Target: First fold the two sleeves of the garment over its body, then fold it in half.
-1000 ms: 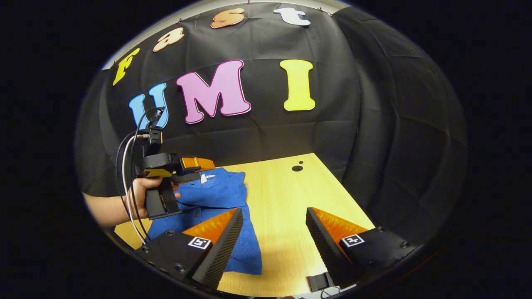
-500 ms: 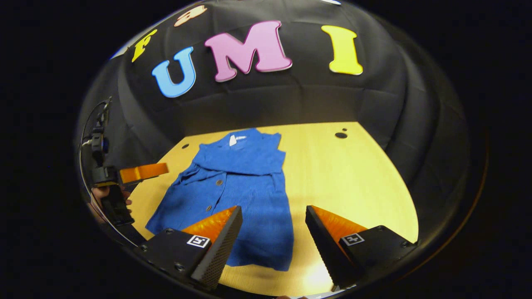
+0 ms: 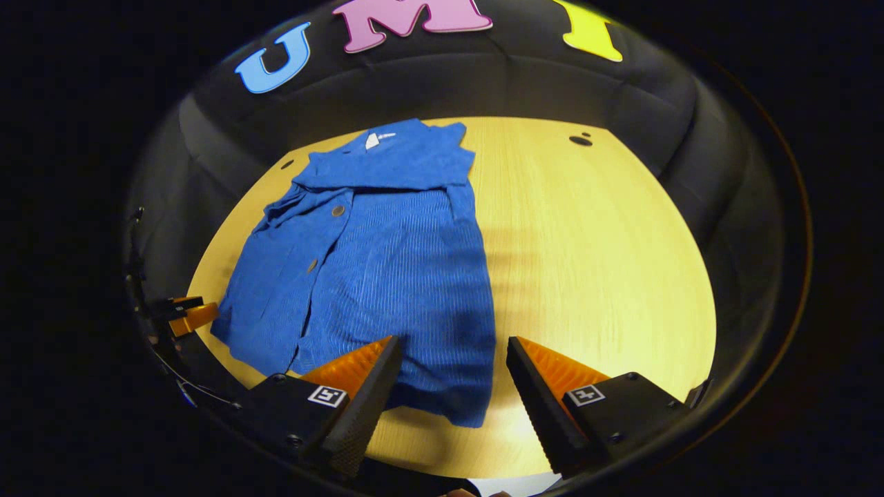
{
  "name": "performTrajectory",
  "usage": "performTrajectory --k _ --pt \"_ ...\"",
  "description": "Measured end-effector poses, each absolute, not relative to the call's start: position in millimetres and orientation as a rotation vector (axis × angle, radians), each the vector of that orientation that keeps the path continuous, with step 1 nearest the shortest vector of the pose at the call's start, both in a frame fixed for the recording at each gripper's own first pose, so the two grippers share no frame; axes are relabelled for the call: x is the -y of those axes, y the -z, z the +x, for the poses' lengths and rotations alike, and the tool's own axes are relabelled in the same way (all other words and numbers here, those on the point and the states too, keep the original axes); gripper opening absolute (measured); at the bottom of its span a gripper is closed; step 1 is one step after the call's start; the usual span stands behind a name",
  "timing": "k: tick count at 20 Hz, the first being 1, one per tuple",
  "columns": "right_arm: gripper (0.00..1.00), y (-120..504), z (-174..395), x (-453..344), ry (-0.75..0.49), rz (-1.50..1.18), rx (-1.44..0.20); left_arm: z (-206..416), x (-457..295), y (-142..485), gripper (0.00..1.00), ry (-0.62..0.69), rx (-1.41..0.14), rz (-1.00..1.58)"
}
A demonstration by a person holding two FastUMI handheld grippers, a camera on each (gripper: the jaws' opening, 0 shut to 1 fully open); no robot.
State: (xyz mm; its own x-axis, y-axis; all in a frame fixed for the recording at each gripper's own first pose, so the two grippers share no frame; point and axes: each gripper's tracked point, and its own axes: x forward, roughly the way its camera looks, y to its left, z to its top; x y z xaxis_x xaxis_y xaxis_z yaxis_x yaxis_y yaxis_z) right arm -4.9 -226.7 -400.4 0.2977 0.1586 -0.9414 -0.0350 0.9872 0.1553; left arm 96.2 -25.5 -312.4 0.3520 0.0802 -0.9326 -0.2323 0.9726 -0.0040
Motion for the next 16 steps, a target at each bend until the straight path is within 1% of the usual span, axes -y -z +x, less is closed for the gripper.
performTrajectory --k 3,6,7,9,10,11,12,13,14,15,16 --pt "0.99 414.1 -15.7 229.2 -0.108 0.071 -1.306 86.1 30.4 323.9 0.85 -0.178 -1.236 -0.207" --pt "0.99 424.4 -31.6 226.8 -0.106 0.098 -1.391 83.0 32.0 328.1 0.85 -0.144 -1.265 -0.149" --pt "0.99 421.8 -22.4 225.7 -0.110 0.098 -1.337 82.2 31.2 329.7 0.85 -0.131 -1.277 -0.109" --pt "0.98 427.3 -29.0 225.2 -0.119 0.068 -1.358 84.7 34.8 330.3 0.86 -0.109 -1.281 -0.074" --pt "0.99 428.7 -27.0 225.0 -0.122 0.046 -1.357 86.0 35.7 331.6 0.83 -0.111 -1.282 -0.080" --pt "0.99 430.5 -29.2 227.2 -0.123 0.012 -1.363 87.2 36.1 328.2 0.77 -0.119 -1.286 -0.090" --pt "0.94 430.0 -27.4 226.3 -0.136 -0.004 -1.361 88.4 36.3 331.9 0.74 -0.121 -1.283 -0.096" --pt "0.88 432.1 -26.5 222.0 -0.145 0.000 -1.359 89.3 36.2 332.3 0.66 -0.130 -1.278 -0.100" --pt "0.60 431.8 -24.2 219.9 -0.153 0.011 -1.357 90.9 36.2 333.3 0.55 -0.144 -1.271 -0.117" --pt "0.51 432.0 -25.0 218.6 -0.158 0.030 -1.358 92.5 39.5 332.4 0.31 -0.149 -1.259 -0.140" --pt "0.37 430.7 -23.1 214.9 -0.157 0.066 -1.350 90.8 43.6 333.2 0.24 -0.160 -1.248 -0.168"
